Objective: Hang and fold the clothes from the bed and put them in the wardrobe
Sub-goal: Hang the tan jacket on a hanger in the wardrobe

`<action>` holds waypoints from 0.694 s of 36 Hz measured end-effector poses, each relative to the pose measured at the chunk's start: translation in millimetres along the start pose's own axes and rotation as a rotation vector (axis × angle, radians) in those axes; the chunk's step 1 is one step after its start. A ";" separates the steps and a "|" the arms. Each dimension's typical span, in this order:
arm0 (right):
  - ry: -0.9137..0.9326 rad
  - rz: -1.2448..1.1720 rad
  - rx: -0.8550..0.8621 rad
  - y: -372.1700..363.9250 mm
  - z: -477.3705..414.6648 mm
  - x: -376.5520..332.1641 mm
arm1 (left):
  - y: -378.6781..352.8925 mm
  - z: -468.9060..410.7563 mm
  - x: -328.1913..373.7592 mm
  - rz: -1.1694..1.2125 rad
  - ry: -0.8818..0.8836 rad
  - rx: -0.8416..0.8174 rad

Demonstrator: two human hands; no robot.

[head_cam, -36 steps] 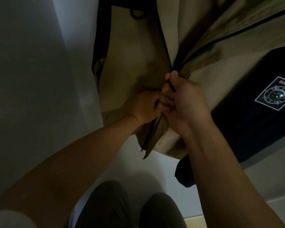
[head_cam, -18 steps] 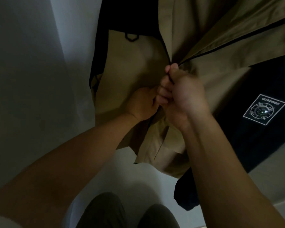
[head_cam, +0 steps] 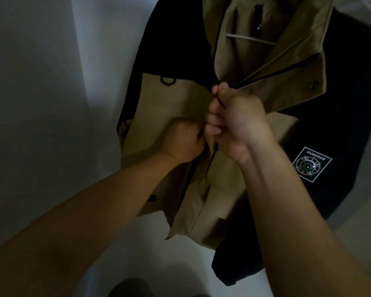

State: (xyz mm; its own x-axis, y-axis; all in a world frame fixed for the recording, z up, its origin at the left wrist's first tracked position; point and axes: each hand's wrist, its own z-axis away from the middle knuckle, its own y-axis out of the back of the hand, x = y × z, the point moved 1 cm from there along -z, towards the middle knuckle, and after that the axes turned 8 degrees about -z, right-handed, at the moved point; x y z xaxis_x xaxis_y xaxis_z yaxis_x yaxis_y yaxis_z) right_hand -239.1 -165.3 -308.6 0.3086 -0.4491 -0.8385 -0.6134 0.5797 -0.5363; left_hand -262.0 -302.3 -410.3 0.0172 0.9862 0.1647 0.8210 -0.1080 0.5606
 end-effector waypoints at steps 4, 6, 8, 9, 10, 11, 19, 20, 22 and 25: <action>0.027 0.032 0.051 -1.7 -0.4 0.4 | 13.6 -23.2 3.0 -0.006 0.003 0.052; 0.033 0.036 0.048 -3.2 0.1 -4.1 | 18.9 -32.4 5.5 0.015 -0.019 0.091; 0.043 0.048 0.020 -6.4 -0.3 -13.8 | 18.6 -34.6 7.4 -0.012 -0.065 0.104; 0.058 0.066 -0.004 -8.8 -1.0 -20.9 | 16.3 -33.3 6.7 -0.030 -0.072 0.107; 0.082 0.096 -0.028 -11.1 -1.5 -29.1 | 12.8 -31.6 4.6 -0.045 -0.066 0.104; 0.110 0.133 -0.048 -14.0 -1.9 -37.2 | 9.2 -30.1 1.5 -0.058 -0.054 0.089; 0.145 0.142 -0.098 -11.0 -0.3 -48.6 | 21.4 -52.8 15.3 -0.019 0.052 0.184; 0.148 0.124 -0.096 -10.1 0.4 -48.5 | 26.7 -58.9 19.7 -0.006 0.064 0.197; 0.166 0.124 -0.090 -11.0 2.3 -48.9 | 36.0 -68.9 26.1 -0.013 0.055 0.211; 0.197 0.164 -0.081 -18.9 3.9 -53.4 | 44.1 -74.3 36.1 -0.038 -0.023 0.228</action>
State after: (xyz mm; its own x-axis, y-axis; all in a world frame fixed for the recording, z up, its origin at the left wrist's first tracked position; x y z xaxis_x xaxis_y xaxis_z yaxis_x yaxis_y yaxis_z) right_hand -241.1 -149.6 -254.0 0.0578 -0.4820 -0.8743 -0.7018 0.6032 -0.3789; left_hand -267.6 -280.7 -319.3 -0.0050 0.9919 0.1269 0.9291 -0.0423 0.3674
